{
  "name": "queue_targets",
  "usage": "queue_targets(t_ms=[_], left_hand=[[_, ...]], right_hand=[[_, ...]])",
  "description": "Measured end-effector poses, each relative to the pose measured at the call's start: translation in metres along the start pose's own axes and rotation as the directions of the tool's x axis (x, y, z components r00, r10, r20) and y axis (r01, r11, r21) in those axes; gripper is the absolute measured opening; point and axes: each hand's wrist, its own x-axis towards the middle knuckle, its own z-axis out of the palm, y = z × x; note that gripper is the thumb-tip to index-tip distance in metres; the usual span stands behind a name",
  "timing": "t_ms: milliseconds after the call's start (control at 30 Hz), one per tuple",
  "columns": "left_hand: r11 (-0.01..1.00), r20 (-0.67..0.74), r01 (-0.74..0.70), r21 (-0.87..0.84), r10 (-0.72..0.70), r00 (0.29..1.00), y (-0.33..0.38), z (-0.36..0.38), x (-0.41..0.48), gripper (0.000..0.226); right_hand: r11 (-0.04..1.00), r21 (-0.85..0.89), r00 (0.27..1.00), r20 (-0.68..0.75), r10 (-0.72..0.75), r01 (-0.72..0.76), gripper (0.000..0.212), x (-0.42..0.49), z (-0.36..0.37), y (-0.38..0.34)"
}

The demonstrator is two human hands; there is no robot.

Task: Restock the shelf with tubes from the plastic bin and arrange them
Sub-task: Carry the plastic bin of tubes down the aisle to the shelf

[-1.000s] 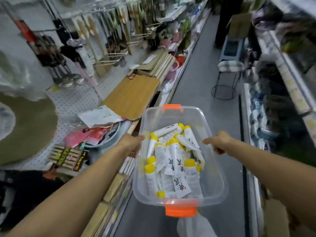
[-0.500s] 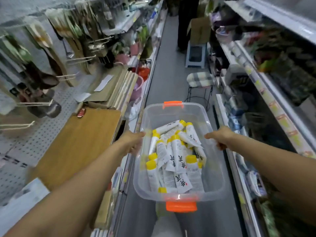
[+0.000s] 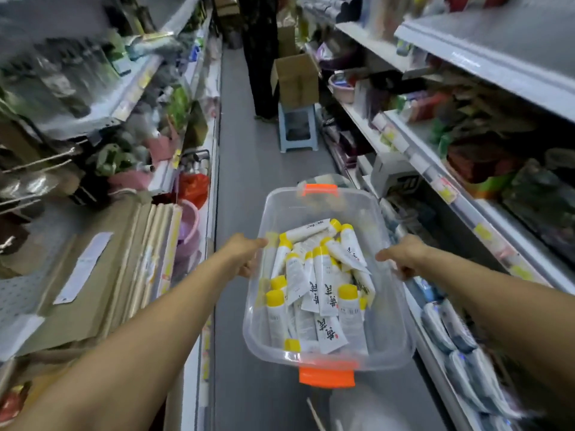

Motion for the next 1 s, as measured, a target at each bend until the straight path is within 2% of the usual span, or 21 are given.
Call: queue_targets(t_ms=[133, 300, 400, 667, 800, 900, 1000], left_hand=[[0.997, 0.039, -0.027, 0.074, 0.025, 0.999, 0.067, 0.004, 0.106, 0.061], [0.991, 0.106, 0.003, 0.132, -0.017, 0.994, 0.142, 0.021, 0.236, 0.052], [0.985, 0.160, -0.017, 0.169, -0.010, 0.987, 0.188, 0.033, 0.307, 0.038], [0.947, 0.255, -0.066, 0.313, -0.017, 0.967, 0.274, 0.074, 0.479, 0.032], [0.902, 0.356, -0.128, 0.413, -0.031, 0.934, 0.318, 0.099, 0.567, 0.033], [0.846, 0.417, -0.183, 0.500, -0.050, 0.908, 0.348, 0.121, 0.632, 0.033], [0.788, 0.485, -0.253, 0.562, -0.066, 0.872, 0.372, 0.145, 0.686, 0.028]], right_hand=[[0.998, 0.043, 0.998, -0.047, 0.044, -0.042, 0.033, 0.090, -0.019, -0.053], [0.992, 0.092, 0.993, -0.059, 0.097, -0.092, 0.029, 0.208, -0.044, -0.113], [0.985, 0.116, 0.988, -0.071, 0.140, -0.131, 0.030, 0.270, -0.057, -0.144], [0.939, 0.240, 0.956, -0.100, 0.276, -0.246, 0.026, 0.400, -0.064, -0.191], [0.861, 0.407, 0.915, -0.126, 0.383, -0.305, 0.018, 0.457, -0.050, -0.199], [0.758, 0.551, 0.870, -0.111, 0.480, -0.348, 0.012, 0.491, -0.030, -0.206], [0.653, 0.655, 0.809, -0.107, 0.578, -0.380, 0.016, 0.518, -0.006, -0.213]])
